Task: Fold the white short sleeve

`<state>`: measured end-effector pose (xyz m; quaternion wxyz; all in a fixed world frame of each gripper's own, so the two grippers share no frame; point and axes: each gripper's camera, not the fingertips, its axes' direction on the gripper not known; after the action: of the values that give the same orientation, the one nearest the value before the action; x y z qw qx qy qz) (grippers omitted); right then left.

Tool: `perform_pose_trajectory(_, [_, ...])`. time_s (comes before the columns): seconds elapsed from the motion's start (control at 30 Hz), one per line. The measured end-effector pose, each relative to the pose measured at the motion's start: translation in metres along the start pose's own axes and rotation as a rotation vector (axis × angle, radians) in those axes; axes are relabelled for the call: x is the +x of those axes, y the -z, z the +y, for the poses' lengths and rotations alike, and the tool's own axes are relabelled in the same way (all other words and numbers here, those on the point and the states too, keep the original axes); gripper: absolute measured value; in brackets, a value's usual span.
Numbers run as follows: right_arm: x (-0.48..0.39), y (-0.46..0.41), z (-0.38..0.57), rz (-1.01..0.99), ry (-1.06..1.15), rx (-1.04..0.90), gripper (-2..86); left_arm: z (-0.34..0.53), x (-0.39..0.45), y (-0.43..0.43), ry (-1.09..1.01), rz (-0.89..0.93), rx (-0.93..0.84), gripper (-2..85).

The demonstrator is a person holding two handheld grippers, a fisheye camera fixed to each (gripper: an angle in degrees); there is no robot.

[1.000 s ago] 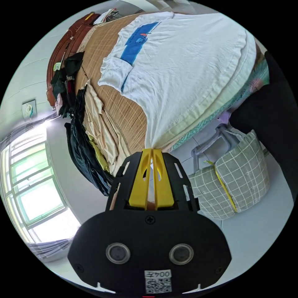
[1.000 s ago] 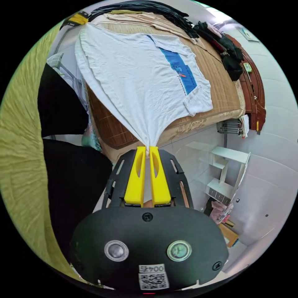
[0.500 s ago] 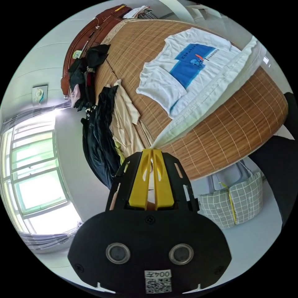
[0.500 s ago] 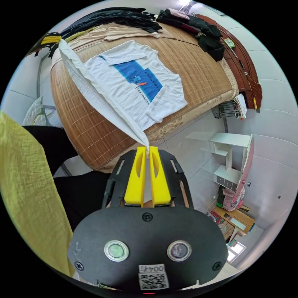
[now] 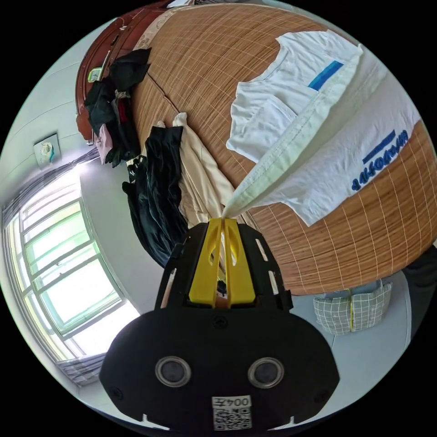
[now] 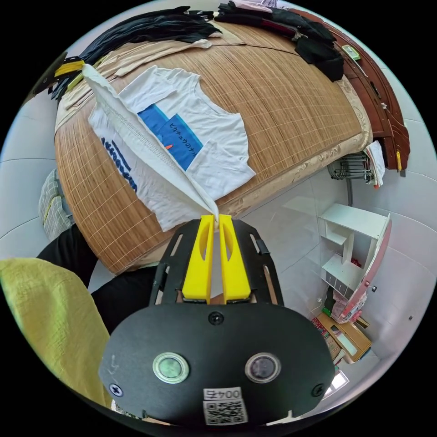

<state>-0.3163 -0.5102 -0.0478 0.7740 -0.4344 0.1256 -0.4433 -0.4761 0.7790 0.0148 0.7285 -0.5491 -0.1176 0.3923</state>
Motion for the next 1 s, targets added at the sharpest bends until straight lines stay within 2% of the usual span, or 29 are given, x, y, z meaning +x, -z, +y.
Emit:
perform_pose_trajectory(0.3, [0.105,-0.159,-0.113,-0.103,-0.044,-0.085,1.3,-0.195,0.012,-0.116,-0.119,-0.032,-0.078,1.9])
perform_pose_trajectory(0.5, [0.144,-0.278,-0.156,-0.136,-0.111,-0.112,3.2,-0.275,0.018,-0.173,-0.094,-0.101,-0.167,5.6])
perform_pose_trajectory(0.6, [0.159,-0.321,-0.157,-0.167,-0.191,-0.117,4.0,-0.286,0.007,-0.188,-0.061,-0.070,-0.194,7.4])
perform_pose_trajectory(0.73, [0.180,-0.354,-0.132,-0.188,-0.314,-0.078,7.6,-0.280,-0.031,-0.190,0.090,0.018,-0.189,8.4])
perform_pose_trajectory(0.87, [0.203,-0.359,-0.080,-0.216,-0.466,0.054,9.5,-0.239,-0.045,-0.173,0.255,0.089,-0.133,7.7])
perform_pose_trajectory(0.93, [0.211,-0.361,-0.032,-0.178,-0.590,0.134,9.8,-0.210,-0.035,-0.167,0.321,0.151,-0.114,7.1])
perform_pose_trajectory(1.0, [0.209,-0.367,0.006,-0.211,-0.618,0.186,9.7,-0.175,-0.016,-0.159,0.374,0.192,-0.102,6.3])
